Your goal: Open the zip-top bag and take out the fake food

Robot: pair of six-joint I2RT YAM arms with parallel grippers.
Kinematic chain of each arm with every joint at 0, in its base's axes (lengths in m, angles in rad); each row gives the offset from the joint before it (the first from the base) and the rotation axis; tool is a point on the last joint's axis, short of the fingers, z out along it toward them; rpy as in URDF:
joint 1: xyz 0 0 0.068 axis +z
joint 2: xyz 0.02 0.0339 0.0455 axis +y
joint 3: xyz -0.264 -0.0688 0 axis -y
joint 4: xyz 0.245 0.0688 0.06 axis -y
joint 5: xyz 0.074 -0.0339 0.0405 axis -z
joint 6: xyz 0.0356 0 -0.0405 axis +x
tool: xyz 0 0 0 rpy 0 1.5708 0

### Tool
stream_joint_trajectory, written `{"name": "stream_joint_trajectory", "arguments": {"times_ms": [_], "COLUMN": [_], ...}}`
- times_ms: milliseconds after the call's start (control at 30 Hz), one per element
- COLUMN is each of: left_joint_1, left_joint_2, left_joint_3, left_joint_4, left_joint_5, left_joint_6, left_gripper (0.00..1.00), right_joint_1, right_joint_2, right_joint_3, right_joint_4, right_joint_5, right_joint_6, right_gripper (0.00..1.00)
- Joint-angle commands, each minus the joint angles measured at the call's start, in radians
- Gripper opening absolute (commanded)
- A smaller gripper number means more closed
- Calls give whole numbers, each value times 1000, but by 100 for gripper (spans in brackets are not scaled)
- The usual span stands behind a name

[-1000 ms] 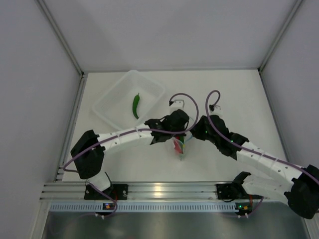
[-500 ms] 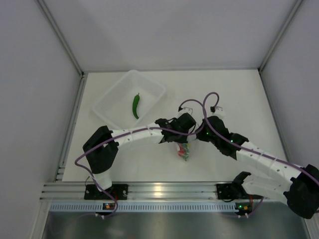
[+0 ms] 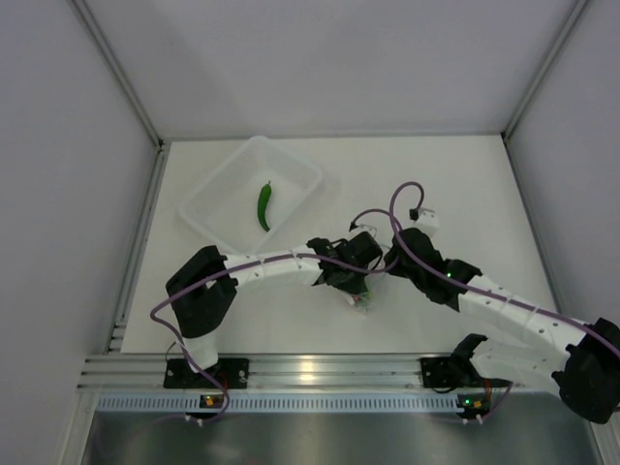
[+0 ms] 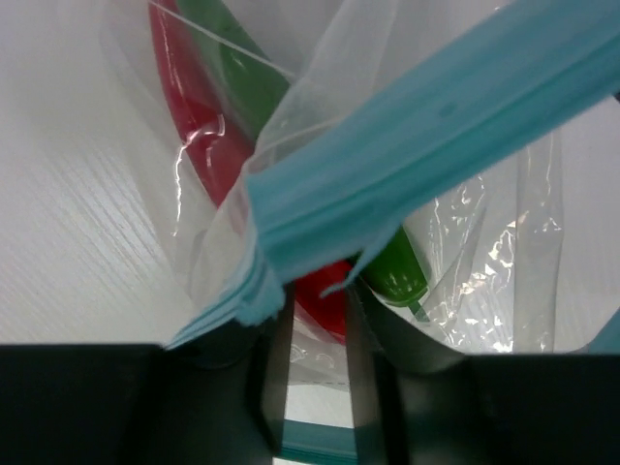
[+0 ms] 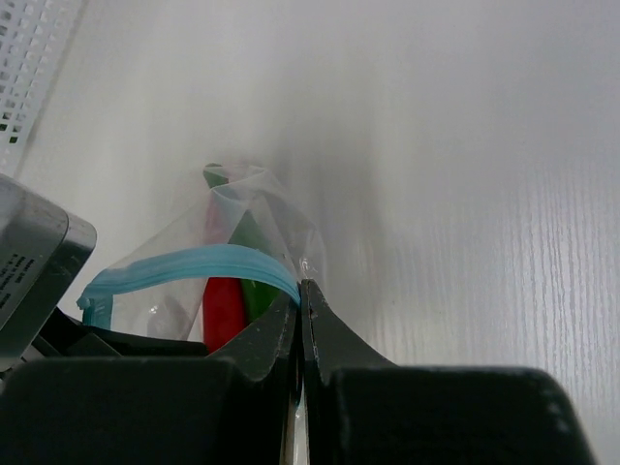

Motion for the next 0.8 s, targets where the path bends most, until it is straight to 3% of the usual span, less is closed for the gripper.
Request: {"name": "stream_joint_trajectory", "arguments": {"times_ms": [0,167,467,633,700,767], "left_joint_1": [-6,-6,-4,1,5,5], "left_joint_2": [14,65,114,142,169,186], "left_joint_3": [1,18,-4,25,38,41], "left_joint_4": [-17,-11,-16,-14,-14,-13], "left_joint_5": [-17,-31,-117,-132,-119,-111], "left_joint_6": [-25,-52,-91,-92,-89,-88], "left_gripper": [37,48,49,61,61,55], "right_joint_1": [23,39,55,57,59,59], "right_joint_2": [14,27,-16,13,13,10], "right_joint_3": [39,36,1,-8,-14,-14], "right_joint_4": [13,16,49,77,91,89], "right_joint_5": [46,48,45,-10,-29,-27], "right_joint_6": [-3,-1,15,14,17,17], "right_gripper": [0,0,0,0,0,0]}}
